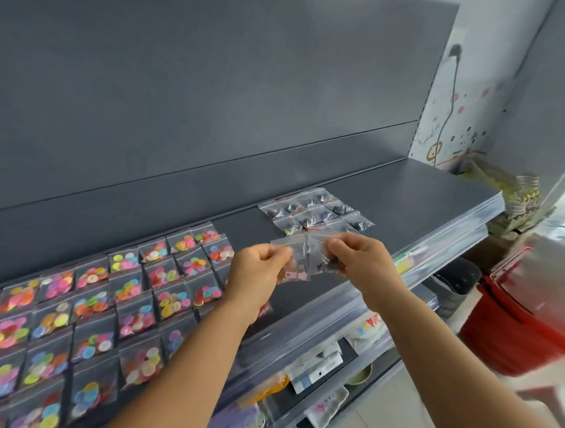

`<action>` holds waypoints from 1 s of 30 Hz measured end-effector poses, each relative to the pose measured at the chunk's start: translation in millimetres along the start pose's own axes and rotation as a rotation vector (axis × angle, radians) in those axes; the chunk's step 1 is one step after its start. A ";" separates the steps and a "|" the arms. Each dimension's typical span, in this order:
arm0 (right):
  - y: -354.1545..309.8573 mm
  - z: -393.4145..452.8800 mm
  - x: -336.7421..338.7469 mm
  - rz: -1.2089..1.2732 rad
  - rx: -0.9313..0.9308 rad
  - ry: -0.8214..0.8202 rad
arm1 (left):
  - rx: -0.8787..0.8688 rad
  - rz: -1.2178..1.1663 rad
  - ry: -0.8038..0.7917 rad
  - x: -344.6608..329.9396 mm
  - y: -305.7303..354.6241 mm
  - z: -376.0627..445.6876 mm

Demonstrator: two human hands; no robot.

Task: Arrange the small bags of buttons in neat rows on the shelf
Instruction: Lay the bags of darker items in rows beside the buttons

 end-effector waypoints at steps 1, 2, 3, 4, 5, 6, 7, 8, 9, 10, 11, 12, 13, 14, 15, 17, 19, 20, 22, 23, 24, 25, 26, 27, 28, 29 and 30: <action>0.2 6.9 4.8 -0.024 0.009 0.015 | 0.000 0.009 -0.009 -4.6 0.1 6.3; 0.2 13.3 10.1 -0.045 0.021 0.033 | -0.003 0.016 -0.013 -8.8 0.2 12.1; 0.3 19.0 15.5 -0.072 0.032 0.052 | -0.003 0.025 -0.013 -12.5 -0.7 17.8; 1.1 24.6 20.2 -0.099 0.041 0.066 | -0.002 0.040 -0.007 -16.1 -1.8 22.7; 2.0 30.1 24.0 -0.123 0.049 0.073 | 0.002 0.057 0.002 -19.3 -3.8 27.0; 3.2 35.6 26.9 -0.148 0.055 0.072 | 0.011 0.072 0.012 -22.7 -6.2 30.7; 4.2 41.3 28.6 -0.174 0.061 0.064 | 0.021 0.087 0.020 -26.5 -8.8 34.1; 6.1 47.5 29.6 -0.202 0.063 0.048 | 0.030 0.101 0.025 -30.8 -11.0 37.0; 8.3 54.4 30.2 -0.230 0.059 0.029 | 0.035 0.114 0.032 -35.5 -13.3 40.4; 10.5 61.7 30.4 -0.263 0.059 0.004 | 0.037 0.130 0.044 -40.1 -14.6 43.2; 12.7 68.8 30.1 -0.302 0.063 -0.026 | 0.039 0.152 0.060 -44.5 -16.0 45.7; 14.9 75.6 29.8 -0.338 0.070 -0.059 | 0.044 0.170 0.080 -48.9 -17.8 48.0; 17.7 81.8 29.4 -0.369 0.075 -0.095 | 0.053 0.179 0.098 -53.5 -20.5 50.1; 21.3 87.6 29.0 -0.395 0.075 -0.133 | 0.064 0.176 0.111 -58.6 -24.0 51.3; 24.8 93.0 29.0 -0.424 0.078 -0.168 | 0.079 0.167 0.122 -63.8 -27.8 52.3; 31.6 102.4 29.1 -0.489 0.088 -0.230 | 0.104 0.177 0.156 -72.8 -33.6 52.3; 36.5 110.3 28.4 -0.519 0.106 -0.280 | 0.104 0.272 0.218 -77.0 -34.8 51.5; 38.1 113.1 27.3 -0.533 0.121 -0.304 | 0.093 0.349 0.252 -77.4 -32.3 49.7; 38.4 114.4 22.0 -0.600 0.168 -0.363 | 0.070 0.520 0.319 -77.5 -25.1 45.4; 37.6 114.1 19.8 -0.649 0.202 -0.382 | 0.065 0.598 0.347 -76.8 -22.3 42.9; 34.8 112.6 18.6 -0.696 0.244 -0.389 | 0.064 0.671 0.372 -75.7 -20.5 40.2; 31.5 111.0 18.8 -0.737 0.293 -0.383 | 0.060 0.736 0.391 -74.8 -18.8 37.6; 29.1 110.0 19.0 -0.760 0.352 -0.378 | 0.039 0.790 0.398 -75.4 -15.4 34.8; 25.4 108.5 18.6 -0.765 0.415 -0.379 | 0.002 0.839 0.382 -78.3 -11.3 32.8; 21.5 105.3 16.8 -0.769 0.478 -0.399 | -0.047 0.878 0.342 -84.0 -7.3 31.5; 18.5 100.7 13.6 -0.770 0.531 -0.437 | -0.086 0.897 0.284 -91.2 -5.2 30.6; 16.6 95.4 9.3 -0.768 0.589 -0.484 | -0.109 0.903 0.226 -97.7 -5.1 29.8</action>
Point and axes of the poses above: each hand's wrist, its own z-axis towards the middle knuckle, its own x-axis out of the back of the hand, y = z × x, the point moved 10 cm from there along z, towards the middle knuckle
